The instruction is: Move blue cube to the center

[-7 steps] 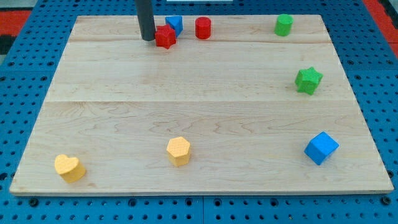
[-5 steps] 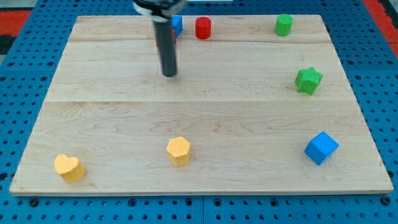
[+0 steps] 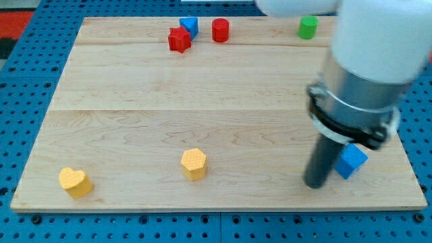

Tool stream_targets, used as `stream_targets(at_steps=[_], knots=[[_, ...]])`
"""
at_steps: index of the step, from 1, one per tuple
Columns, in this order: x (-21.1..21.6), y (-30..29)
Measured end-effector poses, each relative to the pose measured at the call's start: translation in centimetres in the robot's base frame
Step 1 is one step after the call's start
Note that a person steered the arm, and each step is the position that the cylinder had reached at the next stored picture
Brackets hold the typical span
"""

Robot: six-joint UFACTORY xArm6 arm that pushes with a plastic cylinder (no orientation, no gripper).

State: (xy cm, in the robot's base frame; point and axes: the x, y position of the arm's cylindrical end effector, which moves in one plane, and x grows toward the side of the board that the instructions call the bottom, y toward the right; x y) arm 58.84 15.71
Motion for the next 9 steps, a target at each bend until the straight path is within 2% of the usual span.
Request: stream_targets(at_steps=[1, 2, 4, 5, 6, 7, 8, 9], knots=[[0.2, 6.3], [0.1, 8.4], [-0.5, 0.2], [-1.7, 0.6], [1.3, 0.6], [1.7, 3.5], [-1.0, 7.0], [-2.4, 5.7]])
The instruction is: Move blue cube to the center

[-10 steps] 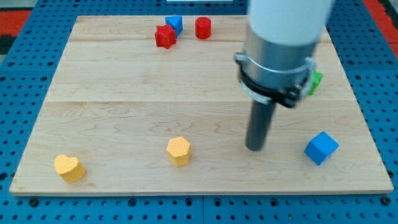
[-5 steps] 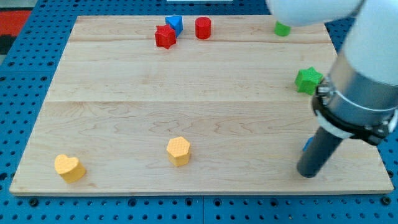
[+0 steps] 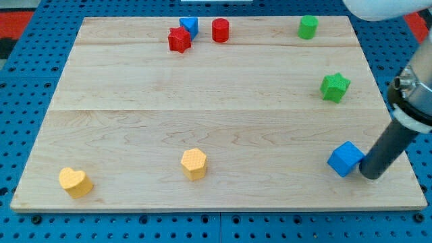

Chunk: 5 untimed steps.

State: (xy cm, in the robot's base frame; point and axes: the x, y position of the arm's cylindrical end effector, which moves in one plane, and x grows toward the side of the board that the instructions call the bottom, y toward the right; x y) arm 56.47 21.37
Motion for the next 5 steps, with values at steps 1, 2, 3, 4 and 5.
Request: stream_targets(at_steps=[1, 2, 3, 4, 5], knots=[[-0.3, -2.5], [-3.4, -2.8], [-7.0, -2.8], [-9.0, -5.8], [-8.9, -8.7]])
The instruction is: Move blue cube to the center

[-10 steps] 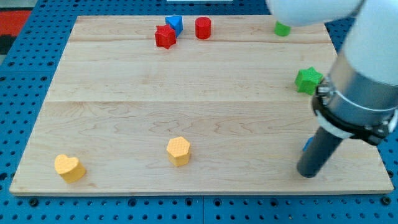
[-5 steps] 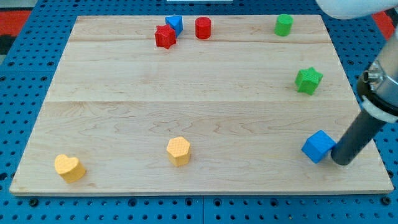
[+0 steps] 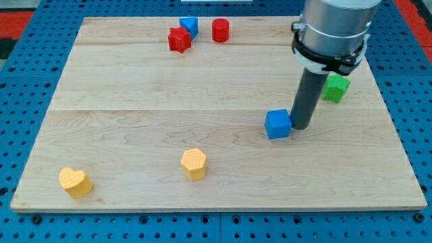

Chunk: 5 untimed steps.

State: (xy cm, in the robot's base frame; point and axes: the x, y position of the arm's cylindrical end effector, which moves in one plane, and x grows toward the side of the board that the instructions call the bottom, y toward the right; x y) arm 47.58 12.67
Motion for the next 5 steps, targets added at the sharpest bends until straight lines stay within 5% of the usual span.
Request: stream_targets(at_steps=[3, 5], knots=[[3.1, -1.4], [0.3, -6.5]])
